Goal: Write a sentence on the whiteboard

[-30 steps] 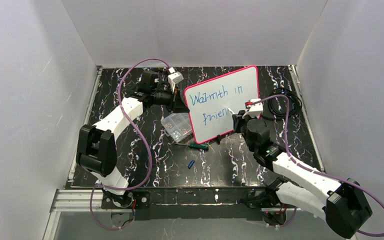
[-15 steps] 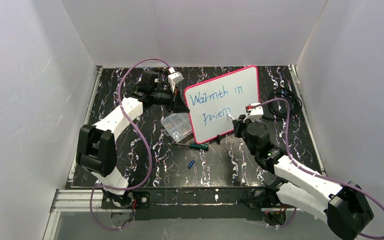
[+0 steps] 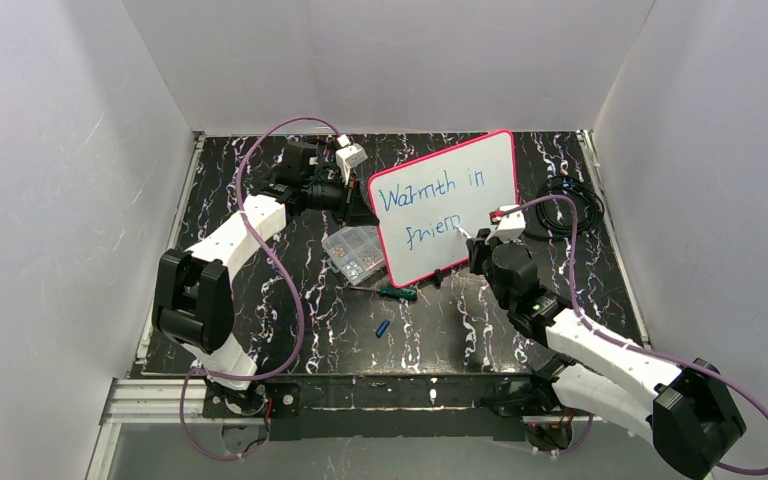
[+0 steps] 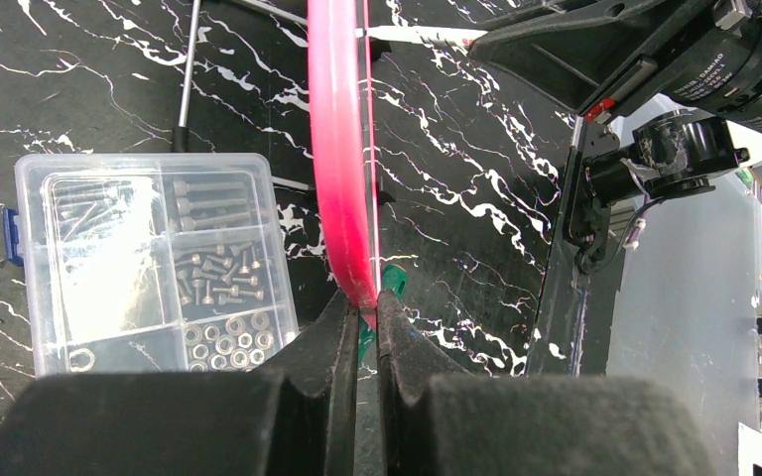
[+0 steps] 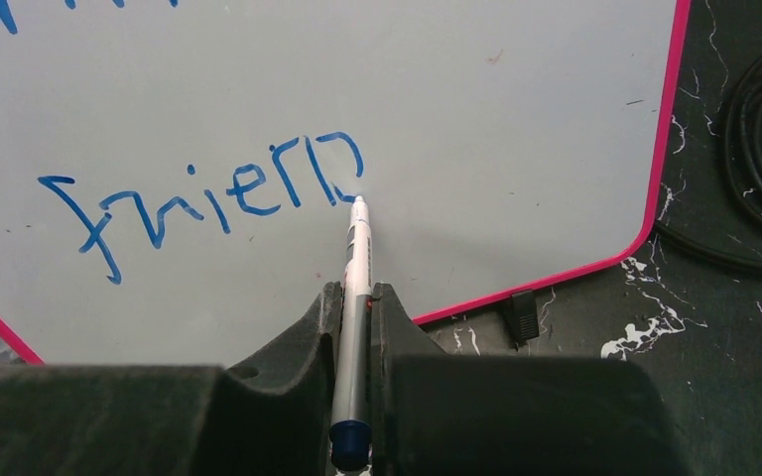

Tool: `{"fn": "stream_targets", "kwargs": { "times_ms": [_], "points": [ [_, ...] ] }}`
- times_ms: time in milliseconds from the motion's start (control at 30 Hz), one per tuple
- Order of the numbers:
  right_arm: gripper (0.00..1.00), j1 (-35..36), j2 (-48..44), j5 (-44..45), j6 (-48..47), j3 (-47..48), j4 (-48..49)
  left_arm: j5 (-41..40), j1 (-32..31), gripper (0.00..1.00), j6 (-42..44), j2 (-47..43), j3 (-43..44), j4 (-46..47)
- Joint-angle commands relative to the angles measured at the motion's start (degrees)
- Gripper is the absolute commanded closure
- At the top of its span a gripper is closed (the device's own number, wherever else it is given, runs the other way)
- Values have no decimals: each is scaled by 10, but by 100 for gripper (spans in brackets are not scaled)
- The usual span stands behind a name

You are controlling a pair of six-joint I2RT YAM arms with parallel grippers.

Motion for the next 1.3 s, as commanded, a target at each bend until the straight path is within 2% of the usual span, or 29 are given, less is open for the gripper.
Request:
{"fn": "stream_targets", "kwargs": {
  "times_ms": [0, 633, 1267],
  "points": [
    [99, -2, 7, 21, -24, 37, 34, 31, -6, 100, 8, -37, 22, -5],
    [99, -2, 40, 23, -57, 84, 76, 32, -6, 100, 8, -37, 22, -5],
    [99, -2, 3, 32, 8, 0, 10, 33, -6, 100, 7, -36, 22, -4]
  ]
}}
